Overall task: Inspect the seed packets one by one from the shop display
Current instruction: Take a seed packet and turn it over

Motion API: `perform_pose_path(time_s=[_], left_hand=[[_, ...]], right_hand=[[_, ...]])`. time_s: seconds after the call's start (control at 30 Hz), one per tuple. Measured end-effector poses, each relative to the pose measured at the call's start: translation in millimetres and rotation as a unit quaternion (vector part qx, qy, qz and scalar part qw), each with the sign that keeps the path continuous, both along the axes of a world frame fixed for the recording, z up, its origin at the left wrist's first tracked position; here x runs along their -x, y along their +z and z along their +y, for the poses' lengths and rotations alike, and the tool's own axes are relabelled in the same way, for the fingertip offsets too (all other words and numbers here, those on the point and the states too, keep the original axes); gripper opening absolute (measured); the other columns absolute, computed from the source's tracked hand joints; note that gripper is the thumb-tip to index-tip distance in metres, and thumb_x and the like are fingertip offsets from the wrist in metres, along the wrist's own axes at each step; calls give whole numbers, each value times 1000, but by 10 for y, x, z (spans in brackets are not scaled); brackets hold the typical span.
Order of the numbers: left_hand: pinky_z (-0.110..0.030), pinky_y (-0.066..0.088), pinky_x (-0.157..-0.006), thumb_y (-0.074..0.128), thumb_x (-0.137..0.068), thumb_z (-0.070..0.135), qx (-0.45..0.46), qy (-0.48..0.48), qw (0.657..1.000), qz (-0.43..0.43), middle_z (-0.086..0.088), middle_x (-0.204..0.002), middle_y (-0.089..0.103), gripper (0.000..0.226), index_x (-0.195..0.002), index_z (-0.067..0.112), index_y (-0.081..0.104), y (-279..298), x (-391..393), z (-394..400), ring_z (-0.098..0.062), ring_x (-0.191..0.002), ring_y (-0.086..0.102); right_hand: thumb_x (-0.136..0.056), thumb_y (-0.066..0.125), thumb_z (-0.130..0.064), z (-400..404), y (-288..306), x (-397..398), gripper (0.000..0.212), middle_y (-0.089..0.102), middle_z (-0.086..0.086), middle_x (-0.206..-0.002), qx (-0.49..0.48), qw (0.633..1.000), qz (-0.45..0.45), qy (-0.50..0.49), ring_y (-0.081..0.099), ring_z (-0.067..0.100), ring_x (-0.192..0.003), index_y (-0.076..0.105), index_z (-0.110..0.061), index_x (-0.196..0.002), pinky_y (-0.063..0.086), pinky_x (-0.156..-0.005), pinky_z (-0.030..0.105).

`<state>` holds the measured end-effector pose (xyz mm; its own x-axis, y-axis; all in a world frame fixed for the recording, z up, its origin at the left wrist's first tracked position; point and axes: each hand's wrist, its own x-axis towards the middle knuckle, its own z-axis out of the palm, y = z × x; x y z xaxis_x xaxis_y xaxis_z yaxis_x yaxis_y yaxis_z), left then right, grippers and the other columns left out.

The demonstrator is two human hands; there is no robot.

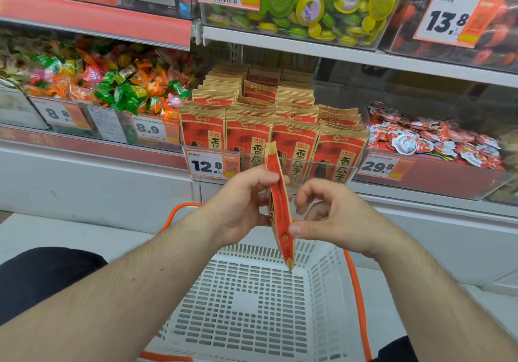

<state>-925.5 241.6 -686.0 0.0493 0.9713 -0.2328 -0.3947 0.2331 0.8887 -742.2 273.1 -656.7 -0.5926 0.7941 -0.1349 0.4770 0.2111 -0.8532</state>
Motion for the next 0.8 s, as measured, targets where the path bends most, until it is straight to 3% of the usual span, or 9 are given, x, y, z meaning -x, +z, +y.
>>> perform_pose_path(time_s=[0.1,0.17,0.27,0.4,0.5,0.6,0.7,0.8], left_hand=[[-59,43,-101,60,-74,29,-21,-27,999,-8,-23,-117,65,53,-121,4,64,18,-19,-11,-38,-112,58],[-56,44,-103,66,-82,37,-23,-46,999,-3,-28,-125,62,46,-117,7,69,47,-56,-32,-36,-110,59],[-50,54,-93,54,-84,50,-20,-57,998,22,-24,-119,67,55,-116,9,70,81,-105,-46,-33,-101,67],[-58,56,-86,48,-89,57,-96,-4,988,119,-24,-101,73,63,-108,2,69,165,-161,-16,-41,-92,71],[-59,57,-78,48,-97,56,-153,73,950,262,-18,-85,74,59,-89,2,70,364,-166,100,-40,-82,71],[-53,57,-74,48,-103,41,-191,98,906,365,-15,-80,72,48,-85,2,69,679,-198,294,-34,-76,68],[-44,57,-66,48,-103,38,-202,62,909,360,-13,-73,72,45,-83,4,70,993,-274,585,-25,-63,69],[-28,46,-59,43,-103,28,-184,64,923,333,1,-69,71,39,-83,13,73,1211,-292,953,-16,-63,65]], right_hand=[[-55,93,-45,24,-60,26,79,62,-5,-114,22,999,11,-23,64,20,-73,52,-28,-121,51,-66,31],[-54,91,-47,15,-104,60,85,64,-7,-119,33,998,39,-34,65,14,-77,50,-32,-127,50,-68,28],[-60,88,-34,2,-88,101,63,71,-3,-107,29,994,69,-83,63,7,-72,56,-28,-114,46,-61,20],[-78,80,-9,9,-21,74,38,72,2,-75,64,980,134,-132,57,14,-48,58,-12,-108,43,-45,23],[-84,73,-9,68,76,25,26,66,6,-64,94,964,186,-164,51,16,-41,57,-7,-104,40,-40,24],[-90,66,-12,177,270,-61,12,64,9,-63,110,954,216,-175,51,16,-40,57,-11,-98,41,-39,23],[-95,59,-14,331,482,-175,2,67,8,-65,109,939,263,-195,53,13,-42,58,-14,-93,43,-42,22],[-97,56,-17,565,697,-329,3,69,5,-72,96,884,377,-258,56,11,-46,59,-16,-97,46,-42,19]])
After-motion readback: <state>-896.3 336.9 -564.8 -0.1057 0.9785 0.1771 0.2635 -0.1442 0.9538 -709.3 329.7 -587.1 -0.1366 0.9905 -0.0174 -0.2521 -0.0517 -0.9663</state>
